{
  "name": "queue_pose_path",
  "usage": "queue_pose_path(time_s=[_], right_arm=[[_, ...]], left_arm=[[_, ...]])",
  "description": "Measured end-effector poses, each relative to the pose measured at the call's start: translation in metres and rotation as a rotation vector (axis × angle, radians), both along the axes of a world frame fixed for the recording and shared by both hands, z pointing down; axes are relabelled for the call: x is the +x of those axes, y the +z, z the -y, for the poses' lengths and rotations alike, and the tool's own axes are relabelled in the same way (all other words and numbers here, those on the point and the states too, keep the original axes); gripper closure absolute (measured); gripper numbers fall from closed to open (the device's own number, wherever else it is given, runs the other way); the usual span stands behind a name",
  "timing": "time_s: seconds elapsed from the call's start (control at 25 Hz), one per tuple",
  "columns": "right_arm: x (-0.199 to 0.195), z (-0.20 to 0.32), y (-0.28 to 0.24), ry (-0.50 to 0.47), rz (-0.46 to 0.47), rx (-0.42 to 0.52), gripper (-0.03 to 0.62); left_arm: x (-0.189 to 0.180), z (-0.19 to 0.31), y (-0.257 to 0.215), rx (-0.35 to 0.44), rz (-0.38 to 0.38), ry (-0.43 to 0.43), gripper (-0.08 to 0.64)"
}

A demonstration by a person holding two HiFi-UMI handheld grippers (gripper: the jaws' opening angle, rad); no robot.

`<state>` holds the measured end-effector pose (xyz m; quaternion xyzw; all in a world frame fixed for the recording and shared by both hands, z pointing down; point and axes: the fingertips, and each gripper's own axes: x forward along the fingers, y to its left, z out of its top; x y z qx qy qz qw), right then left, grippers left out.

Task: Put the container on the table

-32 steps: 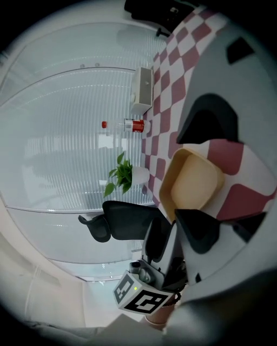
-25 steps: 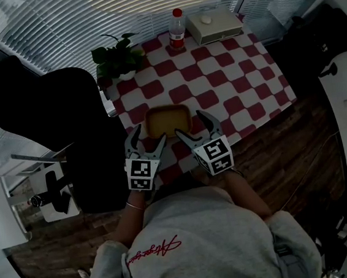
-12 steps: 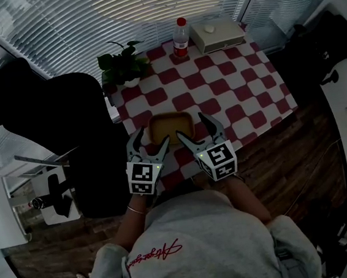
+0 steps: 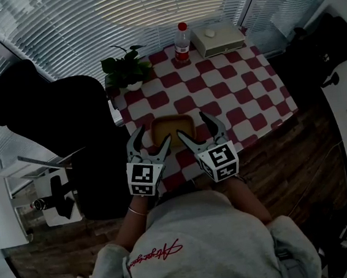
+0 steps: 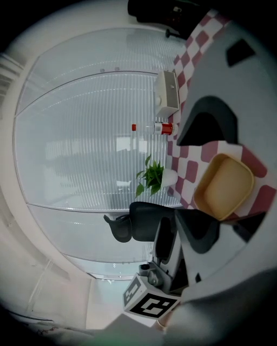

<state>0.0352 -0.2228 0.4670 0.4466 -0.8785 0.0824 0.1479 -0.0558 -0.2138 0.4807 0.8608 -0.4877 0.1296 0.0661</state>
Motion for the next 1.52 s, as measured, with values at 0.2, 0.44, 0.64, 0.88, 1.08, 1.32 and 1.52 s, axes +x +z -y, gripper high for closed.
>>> queue_pose_path(time_s=[0.2,0.44,0.64,0.88,1.08,1.32,1.52], right_arm=[[0.000,0.001,-0.011,0.002,0.007,0.012,0.230],[0.001,0.004,-0.022,0.017,0.013,0.033,0.230],[0.004,0.007,-0.033,0.033,0.025,0.050,0.230],[0.005,0.011,-0.044,0.036,0.034,0.070,0.230],[0.005,0.012,-0.057,0.036,0.045,0.093,0.230],[0.003,0.012,-0.073,0.034,0.066,0.126,0.230],[0.001,0.011,-0.081,0.028,0.072,0.148,0.230]], left_arm=[[0.001,0.001,-0.011,0.015,-0.007,-0.007,0.222],[0.001,0.005,-0.026,0.031,-0.032,-0.016,0.222],[0.002,0.007,-0.039,0.039,-0.031,-0.012,0.222],[0.005,0.012,-0.054,0.075,-0.033,-0.013,0.222],[0.003,0.015,-0.066,0.099,-0.048,-0.028,0.222],[0.001,0.017,-0.075,0.110,-0.038,-0.036,0.222],[0.000,0.017,-0.082,0.124,-0.030,-0.046,0.222]])
